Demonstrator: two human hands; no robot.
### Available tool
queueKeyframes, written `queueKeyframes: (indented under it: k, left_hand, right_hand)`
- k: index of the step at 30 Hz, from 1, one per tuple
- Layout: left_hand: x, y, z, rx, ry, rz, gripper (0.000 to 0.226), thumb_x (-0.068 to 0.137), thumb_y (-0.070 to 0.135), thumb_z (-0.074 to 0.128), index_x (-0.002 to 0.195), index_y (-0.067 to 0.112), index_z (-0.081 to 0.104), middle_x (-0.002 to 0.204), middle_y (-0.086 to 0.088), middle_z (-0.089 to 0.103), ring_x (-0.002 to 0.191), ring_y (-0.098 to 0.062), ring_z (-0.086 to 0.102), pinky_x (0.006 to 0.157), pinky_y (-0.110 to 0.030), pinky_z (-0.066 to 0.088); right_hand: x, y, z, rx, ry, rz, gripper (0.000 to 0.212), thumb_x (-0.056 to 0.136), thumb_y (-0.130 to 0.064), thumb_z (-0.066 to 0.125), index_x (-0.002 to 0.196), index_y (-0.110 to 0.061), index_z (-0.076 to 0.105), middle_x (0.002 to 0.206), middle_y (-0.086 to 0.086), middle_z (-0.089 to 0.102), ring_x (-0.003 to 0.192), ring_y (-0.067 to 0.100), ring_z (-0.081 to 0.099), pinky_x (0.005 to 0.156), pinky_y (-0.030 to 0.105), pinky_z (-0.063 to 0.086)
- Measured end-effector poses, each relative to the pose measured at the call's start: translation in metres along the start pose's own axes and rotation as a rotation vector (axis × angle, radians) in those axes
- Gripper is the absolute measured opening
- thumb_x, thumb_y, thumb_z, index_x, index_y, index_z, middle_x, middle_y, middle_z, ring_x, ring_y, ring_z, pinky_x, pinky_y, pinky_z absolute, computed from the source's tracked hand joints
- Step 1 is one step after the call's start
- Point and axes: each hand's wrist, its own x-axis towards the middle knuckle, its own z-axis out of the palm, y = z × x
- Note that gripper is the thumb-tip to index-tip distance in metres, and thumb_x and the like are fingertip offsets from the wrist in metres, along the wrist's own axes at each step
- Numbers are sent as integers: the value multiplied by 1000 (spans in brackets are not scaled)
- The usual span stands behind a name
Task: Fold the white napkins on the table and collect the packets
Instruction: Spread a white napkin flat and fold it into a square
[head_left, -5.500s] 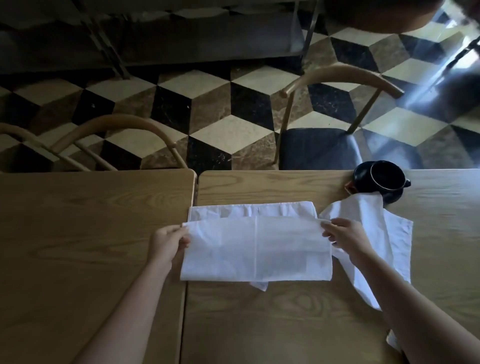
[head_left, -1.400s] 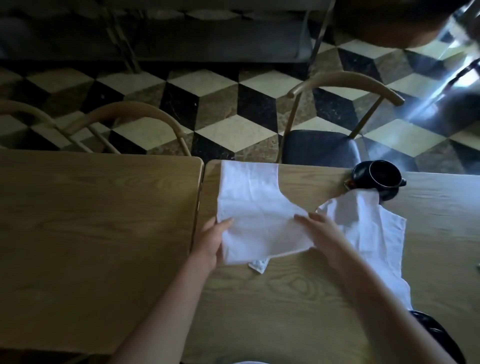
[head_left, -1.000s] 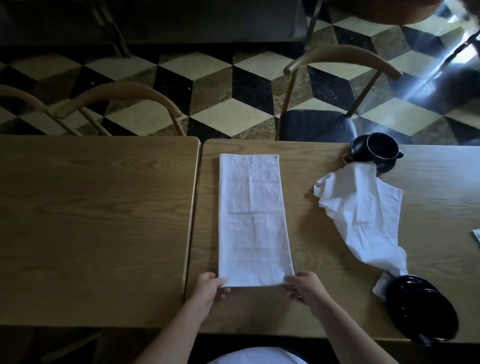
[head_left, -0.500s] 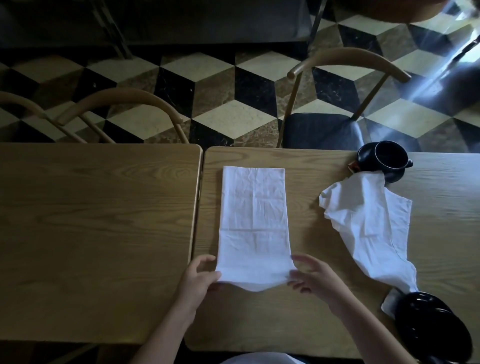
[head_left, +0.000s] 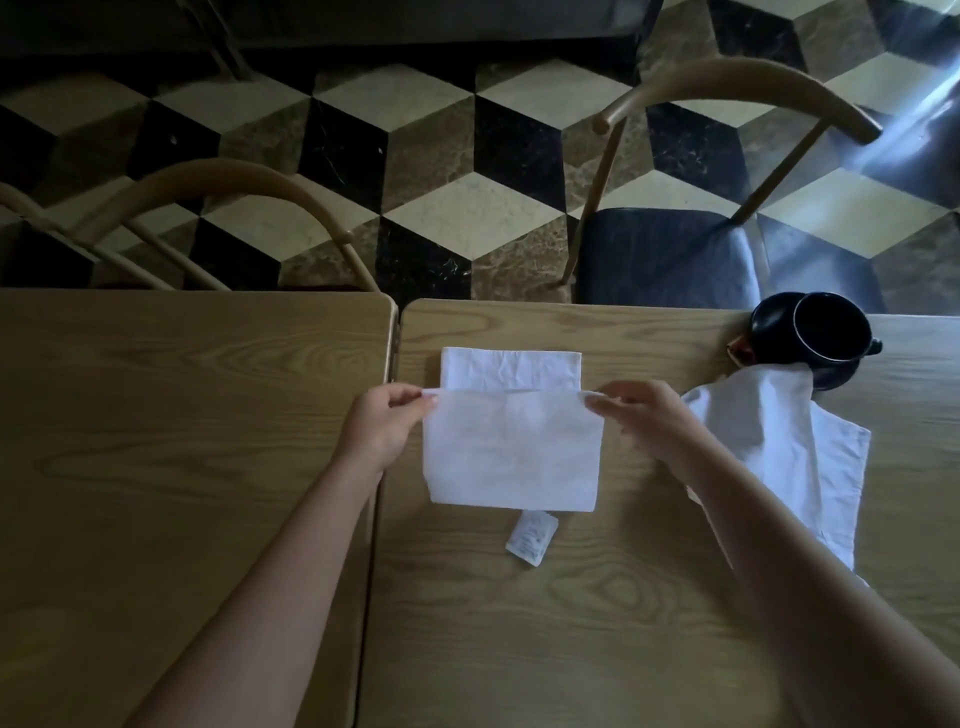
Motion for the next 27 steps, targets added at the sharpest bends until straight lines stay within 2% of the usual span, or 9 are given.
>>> queueKeyframes:
  k: [2, 4, 8, 13, 17, 21, 23, 25, 27]
  left_hand:
    - [28, 5, 10, -22, -11, -8, 8, 85, 26, 74, 90, 20, 73, 91, 1, 74, 88, -17, 67, 83, -33, 51]
    - [52, 8, 22, -51, -22, -49, 6, 89, 21, 70, 83, 19, 69, 91, -2, 72, 89, -22, 66, 84, -39, 53]
    - [89, 3, 43, -1, 20, -102, 12, 91, 19, 66, 80, 17, 63, 88, -4, 66, 85, -23, 61, 83, -44, 55]
    - [113, -8, 54, 81, 71, -96, 10, 89, 23, 66, 84, 14, 64, 83, -4, 63, 79, -19, 58, 74, -35, 49]
    - [117, -8, 51, 145, 72, -112, 14, 87, 27, 66, 80, 16, 60, 76, -1, 61, 71, -19, 56, 70, -35, 50]
    - [88, -8, 41, 285, 194, -8, 12, 82, 29, 62, 74, 24, 54, 73, 5, 61, 67, -17, 59, 60, -29, 47]
    - [59, -17, 47, 238, 87, 72, 10, 81, 28, 60, 74, 25, 55, 67, 7, 62, 62, -14, 59, 56, -28, 46]
    - [25, -33, 63, 40, -175, -20, 10, 84, 27, 60, 76, 21, 60, 62, 4, 65, 57, -13, 61, 52, -26, 50]
    - [-1, -56, 78, -99, -303, -140, 13, 89, 20, 61, 77, 16, 61, 60, 2, 64, 54, -12, 61, 49, -22, 51]
  right_hand:
    - [29, 1, 2, -42, 28, -3, 26, 91, -42, 67, 85, -19, 75, 74, 10, 69, 65, 17, 57, 61, 31, 41]
    - [54, 0, 7, -58, 79, 29, 30, 92, -41, 67, 77, -15, 69, 64, 0, 60, 59, 15, 51, 56, 29, 35]
    - [100, 9, 17, -94, 89, 104, 32, 91, -32, 65, 75, -4, 63, 66, 5, 57, 64, 20, 50, 55, 30, 34]
    - [124, 19, 26, -191, 131, 110, 22, 88, -32, 65, 73, -17, 65, 59, -5, 58, 62, 17, 54, 51, 22, 37]
    - [124, 21, 31, -170, 173, 104, 19, 87, -33, 69, 85, -14, 69, 72, -4, 66, 70, 16, 60, 56, 24, 40]
    - [91, 22, 42, -11, 395, 99, 19, 87, -28, 67, 102, -17, 63, 91, -5, 66, 80, 11, 61, 65, 25, 45]
    - [65, 23, 65, 91, 262, 80, 7, 90, -19, 63, 97, -18, 64, 87, -2, 69, 76, 14, 65, 67, 31, 52]
    - [35, 22, 99, 283, -27, 148, 10, 93, -10, 60, 89, -17, 65, 80, 3, 71, 70, 20, 68, 63, 34, 54]
    - [8, 25, 133, 314, -188, 187, 6, 92, -11, 62, 88, -16, 66, 82, 6, 73, 74, 22, 72, 63, 36, 57]
